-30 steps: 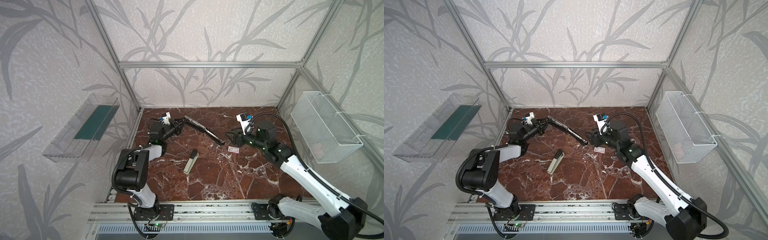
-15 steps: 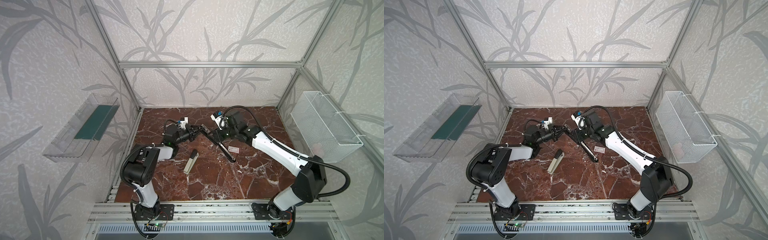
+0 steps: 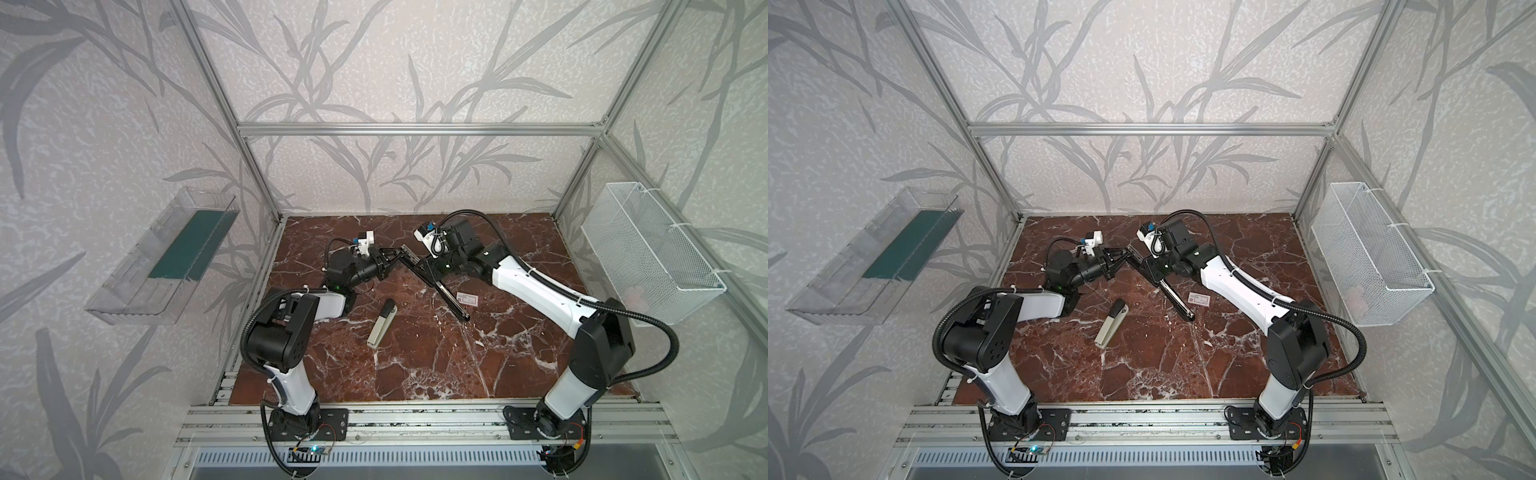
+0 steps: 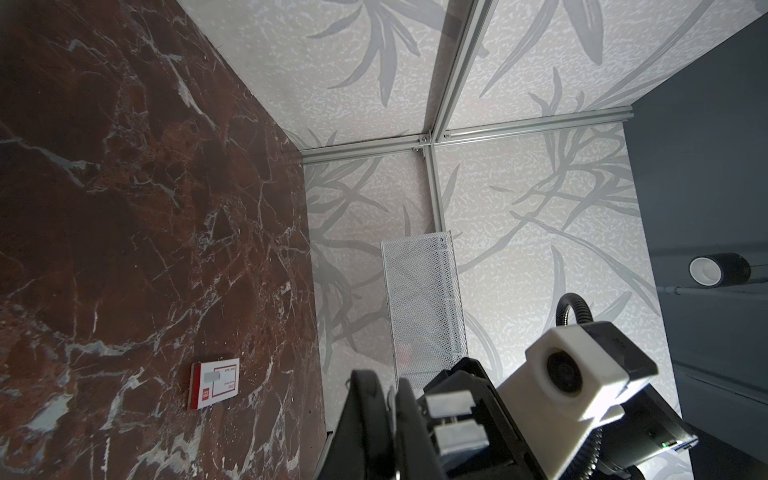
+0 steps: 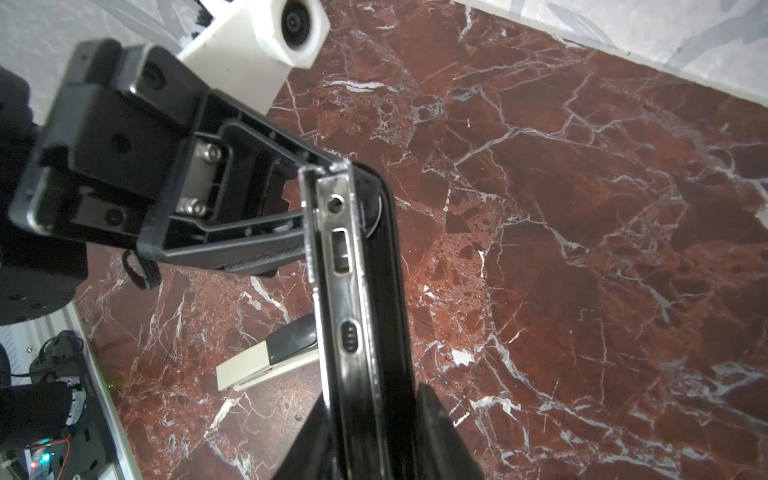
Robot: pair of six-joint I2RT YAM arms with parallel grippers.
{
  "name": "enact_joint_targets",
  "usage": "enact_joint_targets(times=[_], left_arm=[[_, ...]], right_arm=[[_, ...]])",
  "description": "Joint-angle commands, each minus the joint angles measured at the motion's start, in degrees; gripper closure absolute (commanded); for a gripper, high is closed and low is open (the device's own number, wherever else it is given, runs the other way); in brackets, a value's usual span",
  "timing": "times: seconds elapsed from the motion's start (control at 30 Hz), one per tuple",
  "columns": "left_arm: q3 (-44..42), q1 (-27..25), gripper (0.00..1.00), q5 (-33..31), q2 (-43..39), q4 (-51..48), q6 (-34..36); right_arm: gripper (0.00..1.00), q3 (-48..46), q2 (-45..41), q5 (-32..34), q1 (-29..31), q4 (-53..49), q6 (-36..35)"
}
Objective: Load the staples into the stapler
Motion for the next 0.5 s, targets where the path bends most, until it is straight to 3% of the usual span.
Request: enact_joint_targets(times=[0.0, 0.2, 0.37, 0.47], left_arm=[[1.4, -0.1, 1.0, 1.4, -0.3, 7.0, -3.2], [0.9, 1.4, 1.0, 1.1, 0.7, 9.6, -5.1], [-1.0, 4.4, 0.67, 0.4, -0.2, 9.8, -5.4], [-4.8, 8.0, 0.58, -0.7, -2.1, 9.5, -5.1]], right_arm=[[0.82, 2.8, 2.4, -1.8, 0.4, -0.6, -1.9], [0.97, 5.2, 4.4, -3.0, 0.4, -1.0, -6.0], [1.0, 7.8, 6.4, -1.4, 0.2, -1.1, -9.5], [1.0, 10.2, 9.1, -0.1, -0.2, -1.8, -12.6]])
